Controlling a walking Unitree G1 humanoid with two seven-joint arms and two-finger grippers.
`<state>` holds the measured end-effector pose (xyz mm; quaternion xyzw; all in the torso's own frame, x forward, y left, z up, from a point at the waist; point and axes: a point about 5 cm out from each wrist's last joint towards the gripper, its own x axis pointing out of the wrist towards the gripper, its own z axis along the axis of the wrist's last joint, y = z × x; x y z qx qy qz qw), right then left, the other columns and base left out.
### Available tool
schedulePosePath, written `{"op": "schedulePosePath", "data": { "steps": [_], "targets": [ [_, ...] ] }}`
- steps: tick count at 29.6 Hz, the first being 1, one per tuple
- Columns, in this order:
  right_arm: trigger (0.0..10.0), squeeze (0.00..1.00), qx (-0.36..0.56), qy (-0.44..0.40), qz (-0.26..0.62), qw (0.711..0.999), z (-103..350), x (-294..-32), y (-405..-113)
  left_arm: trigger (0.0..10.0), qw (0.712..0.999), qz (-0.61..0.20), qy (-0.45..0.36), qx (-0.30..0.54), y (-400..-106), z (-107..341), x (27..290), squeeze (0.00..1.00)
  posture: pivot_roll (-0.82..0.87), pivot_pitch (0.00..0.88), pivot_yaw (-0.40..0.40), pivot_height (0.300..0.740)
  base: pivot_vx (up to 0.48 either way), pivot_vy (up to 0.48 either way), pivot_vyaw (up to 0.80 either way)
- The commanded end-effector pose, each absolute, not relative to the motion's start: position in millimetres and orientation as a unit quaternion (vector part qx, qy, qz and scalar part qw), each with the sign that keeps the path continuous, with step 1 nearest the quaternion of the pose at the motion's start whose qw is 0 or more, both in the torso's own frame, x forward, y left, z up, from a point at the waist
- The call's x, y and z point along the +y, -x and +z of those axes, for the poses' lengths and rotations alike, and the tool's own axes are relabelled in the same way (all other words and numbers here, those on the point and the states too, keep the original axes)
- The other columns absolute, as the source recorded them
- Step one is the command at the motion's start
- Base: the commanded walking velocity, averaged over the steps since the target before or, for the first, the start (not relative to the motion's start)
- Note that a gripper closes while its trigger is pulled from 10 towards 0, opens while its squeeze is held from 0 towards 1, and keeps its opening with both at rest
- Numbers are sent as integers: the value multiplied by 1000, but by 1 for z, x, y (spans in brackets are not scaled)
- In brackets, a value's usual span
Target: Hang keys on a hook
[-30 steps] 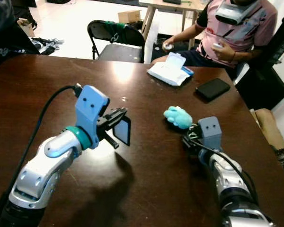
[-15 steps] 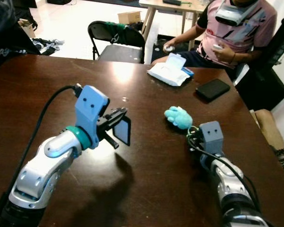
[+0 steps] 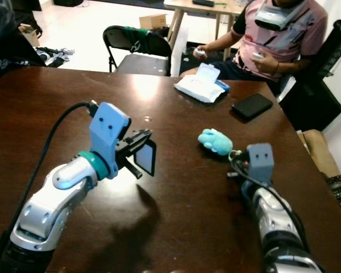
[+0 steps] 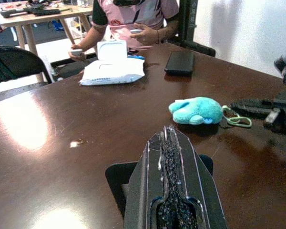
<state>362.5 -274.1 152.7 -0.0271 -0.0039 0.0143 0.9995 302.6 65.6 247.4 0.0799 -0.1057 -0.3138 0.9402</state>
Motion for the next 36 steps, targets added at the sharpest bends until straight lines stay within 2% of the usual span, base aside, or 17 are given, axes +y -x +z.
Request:
{"op": "schedulePosePath", "data": {
  "steps": [1,8,9,10,11,12,15,21,32,36],
  "targets": [
    [0,0,-36,-3,25,999,165,-266,-368,10000,941,-314,-78,-101,-302,245,66,0,56,154,55,740,0,0,0],
    [0,0,-71,-14,99,992,184,-244,-375,10000,941,-313,-79,-102,-302,245,66,0,58,159,49,740,0,0,0],
    [392,0,-70,-3,107,992,184,-244,-374,10000,941,-313,-79,-102,-301,245,66,0,55,161,48,740,0,0,0],
    [10000,0,-65,22,93,993,181,-250,-371,10000,941,-314,-79,-101,-301,245,66,0,55,161,48,740,0,0,0],
    [10000,20,-56,43,74,995,178,-258,-368,10000,941,-314,-80,-101,-301,245,66,0,55,161,48,740,0,0,0],
    [10000,1000,-39,69,37,996,174,-273,-365,10000,940,-315,-80,-101,-301,245,66,0,46,162,53,740,0,0,0],
    [10000,1000,-10,102,-38,994,171,-303,-356,10000,940,-317,-80,-101,-302,245,66,0,43,162,54,740,0,0,0],
    [10000,1000,4,122,-84,989,172,-326,-348,10000,939,-318,-80,-101,-302,245,66,0,43,160,55,740,0,0,0],
    [10000,1000,34,119,-62,990,150,-311,-347,10000,940,-317,-81,-100,-302,245,66,0,51,164,60,740,0,0,0],
    [10000,1000,45,111,-30,992,136,-294,-348,10000,940,-317,-80,-99,-301,245,65,0,54,174,59,740,0,0,0]
  ]
}}
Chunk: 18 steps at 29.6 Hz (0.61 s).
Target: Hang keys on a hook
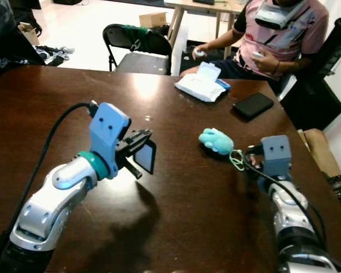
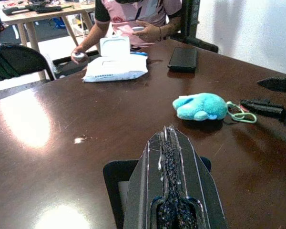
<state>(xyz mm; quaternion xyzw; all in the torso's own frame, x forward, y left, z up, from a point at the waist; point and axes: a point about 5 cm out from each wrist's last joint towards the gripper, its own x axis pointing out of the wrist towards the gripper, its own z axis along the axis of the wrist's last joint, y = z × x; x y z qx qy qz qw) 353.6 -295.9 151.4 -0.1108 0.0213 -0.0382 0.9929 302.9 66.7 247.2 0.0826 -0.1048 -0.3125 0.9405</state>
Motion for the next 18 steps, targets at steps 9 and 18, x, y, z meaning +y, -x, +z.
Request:
{"op": "schedulePosePath", "data": {
  "steps": [9,18],
  "targets": [
    [10000,1000,91,113,-9,989,111,-295,-335,10000,941,-316,-79,-95,-300,243,66,0,49,180,59,740,0,0,0],
    [8000,0,123,120,7,985,97,-293,-329,10000,941,-315,-77,-95,-299,243,65,0,54,179,52,740,0,0,0]
  ]
}}
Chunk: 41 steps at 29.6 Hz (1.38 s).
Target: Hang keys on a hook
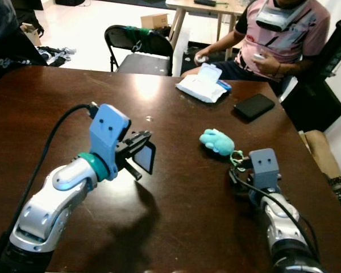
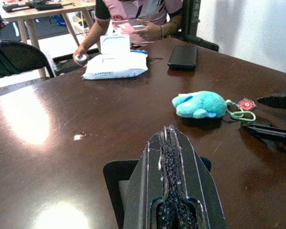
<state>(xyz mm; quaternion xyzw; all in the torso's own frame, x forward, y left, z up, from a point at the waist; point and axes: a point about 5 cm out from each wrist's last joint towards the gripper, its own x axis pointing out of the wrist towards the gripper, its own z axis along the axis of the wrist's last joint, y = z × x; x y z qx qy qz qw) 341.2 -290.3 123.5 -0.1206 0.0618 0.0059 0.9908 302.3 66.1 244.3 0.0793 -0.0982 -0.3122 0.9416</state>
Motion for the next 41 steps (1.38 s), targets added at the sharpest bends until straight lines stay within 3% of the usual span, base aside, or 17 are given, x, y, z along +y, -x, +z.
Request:
{"op": "schedulePosePath", "data": {
  "steps": [1,2,3,4,5,7,8,9,15,22,31,39,40,41],
  "targets": [
    [8784,0,128,119,11,985,95,-292,-328,10000,942,-314,-76,-95,-299,242,65,0,55,180,51,740,0,0,0],
    [8784,0,128,119,11,985,95,-292,-328,10000,942,-314,-76,-95,-299,242,65,0,55,180,51,740,0,0,0],
    [9412,0,134,118,16,984,92,-291,-327,10000,942,-313,-76,-94,-299,242,66,0,55,180,51,740,0,0,0],
    [9412,0,134,118,16,984,92,-291,-327,10000,942,-313,-76,-94,-299,242,66,0,55,180,51,740,0,0,0],
    [8706,0,142,118,23,982,89,-291,-325,10000,942,-313,-76,-94,-299,242,66,0,55,178,50,740,0,0,0],
    [8980,0,156,109,35,981,84,-291,-322,10000,942,-312,-76,-94,-299,242,66,0,54,178,49,740,0,0,0],
    [10000,0,165,102,43,980,80,-292,-320,10000,942,-312,-76,-94,-299,242,66,0,54,178,49,740,0,0,0],
    [10000,0,165,102,43,980,80,-292,-320,10000,942,-312,-76,-94,-299,242,66,0,54,178,49,740,0,0,0],
    [10000,0,163,-9,61,985,82,-290,-321,10000,943,-310,-76,-95,-300,242,66,0,54,169,49,740,0,0,0],
    [10000,0,83,-109,73,988,116,-285,-341,10000,943,-309,-79,-96,-302,244,67,0,53,168,52,740,0,0,0],
    [10000,0,91,-103,99,986,121,-270,-351,10000,944,-307,-81,-96,-303,245,67,0,63,179,51,740,0,0,0],
    [9922,0,113,-77,79,988,113,-273,-347,10000,944,-305,-81,-96,-302,245,68,0,61,182,53,740,0,0,0],
    [4980,0,114,-75,73,988,112,-275,-346,10000,944,-306,-81,-96,-302,245,68,0,60,183,53,740,0,0,0],
    [4980,0,114,-75,73,988,112,-275,-346,10000,944,-306,-81,-96,-302,245,68,0,60,183,53,740,0,0,0]
  ]
}}
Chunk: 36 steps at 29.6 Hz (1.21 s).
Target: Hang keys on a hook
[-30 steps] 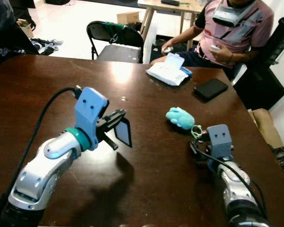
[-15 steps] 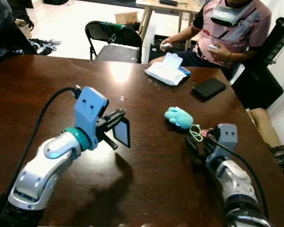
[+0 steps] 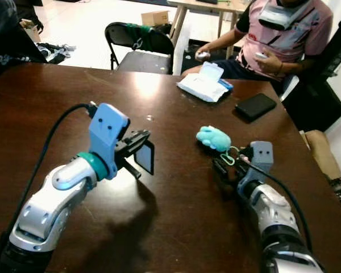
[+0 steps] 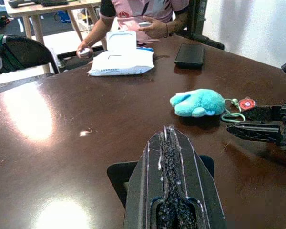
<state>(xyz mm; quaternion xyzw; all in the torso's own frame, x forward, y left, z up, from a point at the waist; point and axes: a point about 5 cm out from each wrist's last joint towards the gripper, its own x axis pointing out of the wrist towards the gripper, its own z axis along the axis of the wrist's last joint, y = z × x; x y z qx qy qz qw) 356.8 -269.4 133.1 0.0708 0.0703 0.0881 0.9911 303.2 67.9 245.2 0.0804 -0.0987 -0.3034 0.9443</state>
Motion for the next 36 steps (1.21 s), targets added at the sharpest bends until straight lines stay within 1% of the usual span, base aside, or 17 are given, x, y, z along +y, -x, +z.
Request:
{"op": "schedulePosePath", "data": {
  "steps": [1,2,7,28,32,33,35,36],
  "targets": [
    [4980,0,114,-74,69,988,111,-277,-345,10000,944,-306,-81,-96,-302,245,68,0,59,183,53,740,0,0,0],
    [0,0,114,-74,64,989,111,-279,-344,10000,944,-306,-80,-96,-302,245,68,0,59,184,54,740,0,0,0],
    [0,0,113,-72,50,990,110,-283,-343,10000,944,-306,-80,-96,-303,245,68,0,62,183,55,740,0,0,0],
    [0,0,105,-75,36,991,112,-284,-344,10000,944,-303,-82,-97,-303,246,68,0,65,185,55,740,0,0,0],
    [0,0,92,-78,39,992,117,-282,-347,10000,945,-303,-82,-96,-303,246,68,0,65,184,55,740,0,0,0],
    [0,0,49,-95,76,991,130,-274,-352,10000,945,-303,-83,-96,-303,246,68,0,66,183,55,740,0,0,0],
    [0,0,49,-95,76,991,130,-274,-352,10000,945,-303,-83,-96,-303,246,68,0,66,183,55,740,0,0,0],
    [4078,0,30,-101,89,990,137,-272,-354,10000,945,-302,-83,-96,-303,246,68,0,67,182,53,740,0,0,0]
  ]
}}
